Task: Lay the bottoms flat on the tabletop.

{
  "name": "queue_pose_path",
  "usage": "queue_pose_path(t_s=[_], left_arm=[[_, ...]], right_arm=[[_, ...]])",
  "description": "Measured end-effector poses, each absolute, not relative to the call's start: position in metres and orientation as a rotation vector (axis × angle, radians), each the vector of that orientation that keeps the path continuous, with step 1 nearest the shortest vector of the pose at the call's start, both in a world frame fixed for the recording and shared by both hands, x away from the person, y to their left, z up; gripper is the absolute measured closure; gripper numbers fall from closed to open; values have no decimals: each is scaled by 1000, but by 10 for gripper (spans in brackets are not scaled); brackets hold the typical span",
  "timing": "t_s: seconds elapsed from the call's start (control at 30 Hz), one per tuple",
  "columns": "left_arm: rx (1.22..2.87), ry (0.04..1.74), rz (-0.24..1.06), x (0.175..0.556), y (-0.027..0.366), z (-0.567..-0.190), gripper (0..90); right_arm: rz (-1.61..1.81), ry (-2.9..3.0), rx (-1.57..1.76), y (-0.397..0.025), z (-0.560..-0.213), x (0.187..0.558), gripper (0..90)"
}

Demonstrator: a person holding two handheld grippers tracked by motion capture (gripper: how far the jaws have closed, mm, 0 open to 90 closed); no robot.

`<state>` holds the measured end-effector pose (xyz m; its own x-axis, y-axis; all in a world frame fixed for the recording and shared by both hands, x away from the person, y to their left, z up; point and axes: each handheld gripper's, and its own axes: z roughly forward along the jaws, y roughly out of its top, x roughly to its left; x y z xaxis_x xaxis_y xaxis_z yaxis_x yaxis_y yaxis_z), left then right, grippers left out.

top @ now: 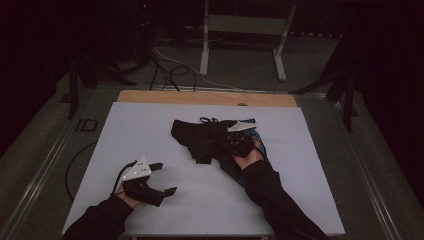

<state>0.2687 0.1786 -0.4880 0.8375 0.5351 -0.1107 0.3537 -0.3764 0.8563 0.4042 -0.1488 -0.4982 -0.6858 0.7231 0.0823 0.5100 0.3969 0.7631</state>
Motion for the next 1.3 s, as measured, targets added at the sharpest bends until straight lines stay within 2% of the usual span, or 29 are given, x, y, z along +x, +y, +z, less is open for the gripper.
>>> queue_pose_path(t_s=[0.03,0.07,0.13,0.17,0.2,0.27,0.3,0.33,0.37,0.4,0.43,0.53,0.57,0.7,0.77,0.8,0.87,0.9,0.93,0.97,1.03,1.07,1.1,1.3], left_arm=[[2020,636,217,269,172,-487,31],[2029,605,199,270,162,-487,42],[2029,605,199,270,162,-487,57],[2072,555,186,276,144,-488,120],[2091,549,187,279,138,-489,156],[2100,551,182,288,127,-491,177],[2112,550,187,292,122,-492,253],[2114,549,191,297,115,-493,292],[2130,553,195,302,109,-494,299],[2152,563,206,307,102,-496,354],[2159,560,196,312,95,-497,374],[2180,566,199,316,88,-499,406],[2255,598,266,332,68,-507,411],[2276,647,326,344,56,-513,471],[2299,656,344,351,51,-517,471],[2310,661,362,353,49,-520,541],[2302,652,362,356,49,-522,560],[2297,660,359,357,50,-522,645],[2293,666,358,359,51,-523,645],[2286,679,360,360,51,-523,717],[2279,701,354,361,53,-522,753],[2278,706,347,361,54,-520,845],[2278,706,347,361,54,-520,867],[2281,648,282,349,68,-504,881]], right_arm=[[1173,2394,1085,-148,-498,404,705],[1179,2393,1084,-148,-496,402,654],[1188,2390,1087,-147,-495,401,654],[1187,2387,1088,-147,-493,400,581],[1193,2387,1089,-147,-492,399,568],[1200,2384,1099,-147,-492,398,567],[1197,2384,1099,-147,-492,398,565],[1196,2383,1092,-147,-492,398,557],[1195,2381,1091,-147,-492,398,552],[1200,2380,1095,-147,-492,398,550],[1200,2377,1102,-147,-493,398,542],[1207,2377,1097,-148,-493,398,541],[1202,2372,1096,-149,-493,399,544],[1200,2371,1107,-148,-493,399,560],[1200,2375,1111,-148,-493,399,565],[1197,2386,1099,-148,-494,400,612],[1199,2391,1091,-147,-494,400,628],[1196,2398,1084,-146,-494,399,658],[1196,2398,1084,-146,-494,399,658],[1205,2403,1089,-145,-494,399,682],[1208,2404,1088,-144,-493,398,688],[1207,2404,1087,-144,-492,399,688],[1207,2404,1087,-144,-492,399,688],[1238,2403,1080,-144,-489,397,664]])
